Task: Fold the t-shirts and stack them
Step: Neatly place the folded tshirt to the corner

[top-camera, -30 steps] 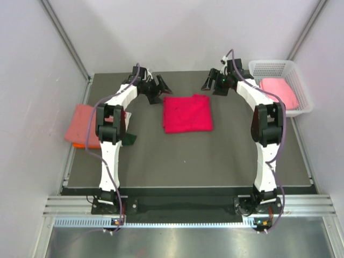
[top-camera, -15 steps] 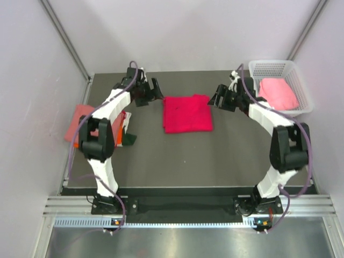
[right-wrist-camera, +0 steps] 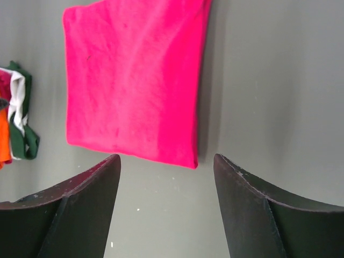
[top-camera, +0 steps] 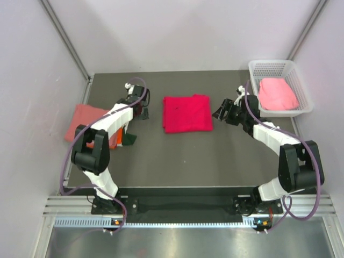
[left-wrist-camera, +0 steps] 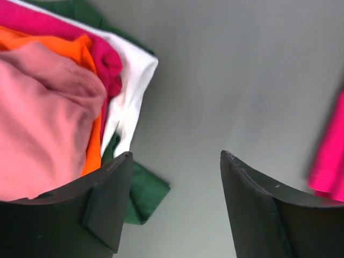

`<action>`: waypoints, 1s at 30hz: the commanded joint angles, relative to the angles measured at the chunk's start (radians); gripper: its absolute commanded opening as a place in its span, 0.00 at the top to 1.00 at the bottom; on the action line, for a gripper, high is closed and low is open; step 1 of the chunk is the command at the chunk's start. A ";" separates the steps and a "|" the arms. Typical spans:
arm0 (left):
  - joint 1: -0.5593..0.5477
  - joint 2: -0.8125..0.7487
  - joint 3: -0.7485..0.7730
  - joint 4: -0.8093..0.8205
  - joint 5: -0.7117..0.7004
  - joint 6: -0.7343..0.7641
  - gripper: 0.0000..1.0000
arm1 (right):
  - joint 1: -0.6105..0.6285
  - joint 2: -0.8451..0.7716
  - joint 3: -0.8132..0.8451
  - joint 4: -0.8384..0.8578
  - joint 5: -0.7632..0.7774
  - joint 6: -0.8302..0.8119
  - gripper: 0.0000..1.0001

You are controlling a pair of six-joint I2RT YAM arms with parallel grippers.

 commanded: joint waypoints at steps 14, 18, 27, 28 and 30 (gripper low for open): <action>-0.075 0.303 0.121 -0.233 -0.503 -0.048 0.31 | 0.005 0.013 -0.043 0.157 0.002 0.046 0.32; -0.052 0.352 0.149 -0.236 -0.475 -0.024 0.41 | 0.005 0.016 -0.044 0.160 0.003 0.045 0.32; -0.029 0.393 0.161 -0.283 -0.484 -0.081 0.79 | 0.003 0.032 -0.041 0.154 0.006 0.046 0.32; -0.030 0.380 0.161 -0.280 -0.468 -0.078 0.91 | 0.003 0.029 -0.043 0.152 0.009 0.045 0.32; -0.052 0.360 0.149 -0.262 -0.432 -0.081 1.00 | 0.003 0.024 -0.041 0.151 0.015 0.045 0.32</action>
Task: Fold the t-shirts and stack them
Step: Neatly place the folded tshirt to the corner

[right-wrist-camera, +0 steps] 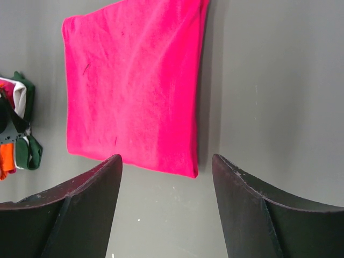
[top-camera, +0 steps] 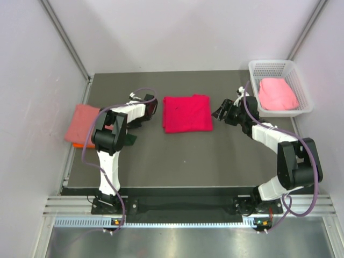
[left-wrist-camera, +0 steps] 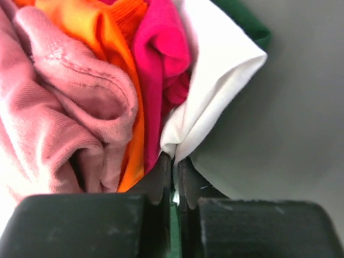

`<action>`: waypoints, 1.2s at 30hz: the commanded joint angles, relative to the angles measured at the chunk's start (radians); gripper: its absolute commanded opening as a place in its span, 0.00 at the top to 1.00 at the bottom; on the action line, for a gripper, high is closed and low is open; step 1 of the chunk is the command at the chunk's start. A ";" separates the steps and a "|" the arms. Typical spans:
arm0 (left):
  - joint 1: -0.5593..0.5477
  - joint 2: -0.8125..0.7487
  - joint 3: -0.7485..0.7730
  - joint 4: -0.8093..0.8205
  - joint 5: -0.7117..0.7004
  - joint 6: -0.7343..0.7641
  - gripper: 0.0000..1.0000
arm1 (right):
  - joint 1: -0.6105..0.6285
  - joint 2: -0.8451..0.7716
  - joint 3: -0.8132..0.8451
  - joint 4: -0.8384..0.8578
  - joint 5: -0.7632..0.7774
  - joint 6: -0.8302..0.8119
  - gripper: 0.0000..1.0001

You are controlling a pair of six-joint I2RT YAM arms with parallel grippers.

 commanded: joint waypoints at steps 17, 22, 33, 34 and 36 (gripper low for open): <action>-0.211 -0.069 0.205 -0.011 0.301 -0.133 0.83 | 0.003 0.001 -0.007 0.040 0.045 -0.015 0.32; -0.211 -0.207 0.148 0.061 0.415 -0.115 0.40 | 0.003 0.006 0.001 0.021 0.062 -0.016 0.28; -0.136 -0.407 -0.031 0.265 0.687 -0.072 0.01 | -0.008 0.094 0.104 -0.039 -0.015 -0.039 0.16; -0.113 -0.402 -0.053 0.344 0.800 -0.080 0.01 | -0.008 0.135 0.119 -0.039 -0.059 -0.032 0.17; -0.059 -0.386 -0.099 0.406 0.904 -0.095 0.03 | -0.011 0.182 0.169 -0.046 -0.094 -0.025 0.18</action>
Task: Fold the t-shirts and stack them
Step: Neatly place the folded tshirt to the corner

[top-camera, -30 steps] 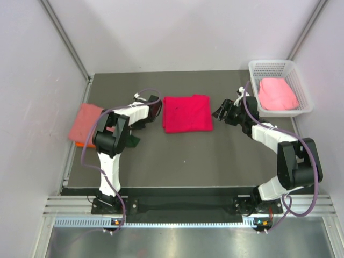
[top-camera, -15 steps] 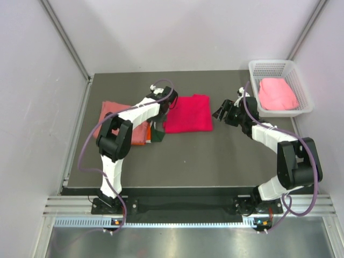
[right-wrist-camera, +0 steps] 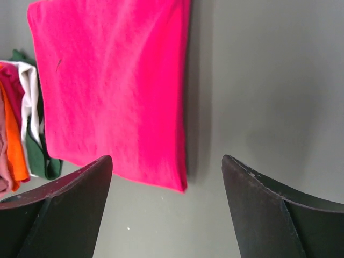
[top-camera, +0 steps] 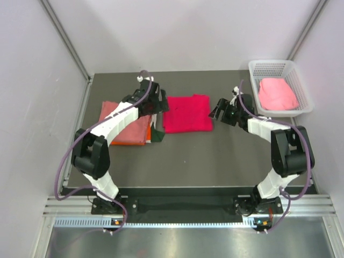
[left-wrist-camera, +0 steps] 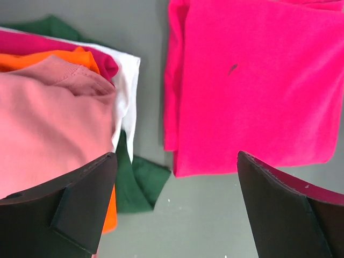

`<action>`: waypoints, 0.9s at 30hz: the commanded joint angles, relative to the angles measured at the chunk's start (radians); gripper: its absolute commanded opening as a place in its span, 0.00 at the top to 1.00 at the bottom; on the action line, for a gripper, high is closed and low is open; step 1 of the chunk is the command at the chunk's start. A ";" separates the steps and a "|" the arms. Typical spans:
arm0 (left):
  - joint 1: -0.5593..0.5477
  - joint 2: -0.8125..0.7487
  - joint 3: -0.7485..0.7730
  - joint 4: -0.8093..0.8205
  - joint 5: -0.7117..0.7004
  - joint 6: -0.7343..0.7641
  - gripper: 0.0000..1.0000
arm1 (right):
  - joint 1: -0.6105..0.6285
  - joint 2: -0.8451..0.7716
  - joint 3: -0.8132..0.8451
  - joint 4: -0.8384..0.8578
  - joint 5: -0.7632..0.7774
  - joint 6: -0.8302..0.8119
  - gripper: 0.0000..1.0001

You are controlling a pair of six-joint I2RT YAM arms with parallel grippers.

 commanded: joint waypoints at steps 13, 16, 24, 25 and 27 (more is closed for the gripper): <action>0.097 0.322 0.115 0.282 0.337 -0.032 0.08 | -0.014 0.411 0.465 -0.165 -0.098 0.016 0.23; 0.103 0.378 0.187 0.267 0.331 -0.032 0.08 | -0.015 0.481 0.548 -0.214 -0.100 0.019 0.24; 0.120 0.464 0.238 0.250 0.308 -0.041 0.12 | -0.017 0.622 0.694 -0.285 -0.126 0.017 0.31; 0.123 0.481 0.249 0.249 0.313 -0.041 0.14 | -0.017 0.630 0.703 -0.293 -0.130 0.008 0.32; 0.126 0.503 0.261 0.232 0.307 -0.046 0.17 | -0.015 0.645 0.720 -0.294 -0.129 0.008 0.35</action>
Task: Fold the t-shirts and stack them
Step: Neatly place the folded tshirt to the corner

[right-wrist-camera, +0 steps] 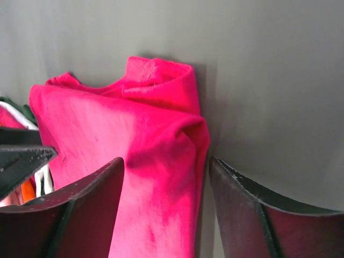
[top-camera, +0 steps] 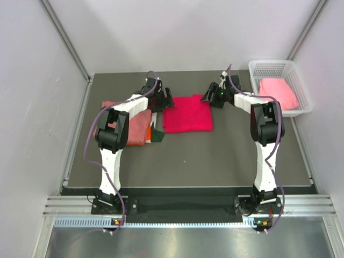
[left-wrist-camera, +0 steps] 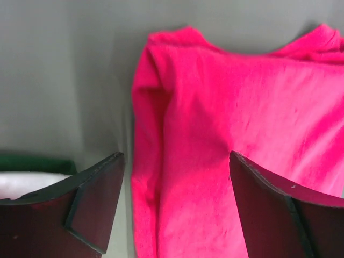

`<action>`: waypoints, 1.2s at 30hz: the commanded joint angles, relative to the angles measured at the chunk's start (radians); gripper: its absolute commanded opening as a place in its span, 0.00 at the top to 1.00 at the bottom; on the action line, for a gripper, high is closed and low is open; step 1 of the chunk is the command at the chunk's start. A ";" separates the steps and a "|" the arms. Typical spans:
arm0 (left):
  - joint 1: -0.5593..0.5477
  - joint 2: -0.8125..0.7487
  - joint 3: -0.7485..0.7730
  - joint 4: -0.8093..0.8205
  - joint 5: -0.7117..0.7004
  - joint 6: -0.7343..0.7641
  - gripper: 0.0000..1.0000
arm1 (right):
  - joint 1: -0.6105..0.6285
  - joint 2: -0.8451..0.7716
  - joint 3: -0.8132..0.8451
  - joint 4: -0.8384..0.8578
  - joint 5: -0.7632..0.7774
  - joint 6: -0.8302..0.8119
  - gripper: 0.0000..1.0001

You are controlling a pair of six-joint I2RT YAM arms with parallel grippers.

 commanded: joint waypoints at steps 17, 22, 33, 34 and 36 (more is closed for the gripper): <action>0.011 0.127 0.078 0.066 0.055 -0.082 0.30 | 0.004 0.095 0.090 -0.131 0.048 -0.033 0.58; 0.011 0.161 0.098 0.088 0.104 -0.088 0.61 | 0.011 0.072 0.093 -0.134 0.083 -0.057 0.76; 0.011 0.062 -0.003 0.233 0.198 -0.067 1.00 | 0.016 -0.104 -0.056 -0.030 0.019 -0.059 1.00; 0.011 0.048 -0.037 0.247 0.206 -0.067 1.00 | 0.016 -0.124 -0.094 -0.021 0.014 -0.056 1.00; 0.010 0.005 -0.086 0.272 0.232 -0.065 1.00 | 0.016 -0.185 -0.137 0.003 0.000 -0.048 1.00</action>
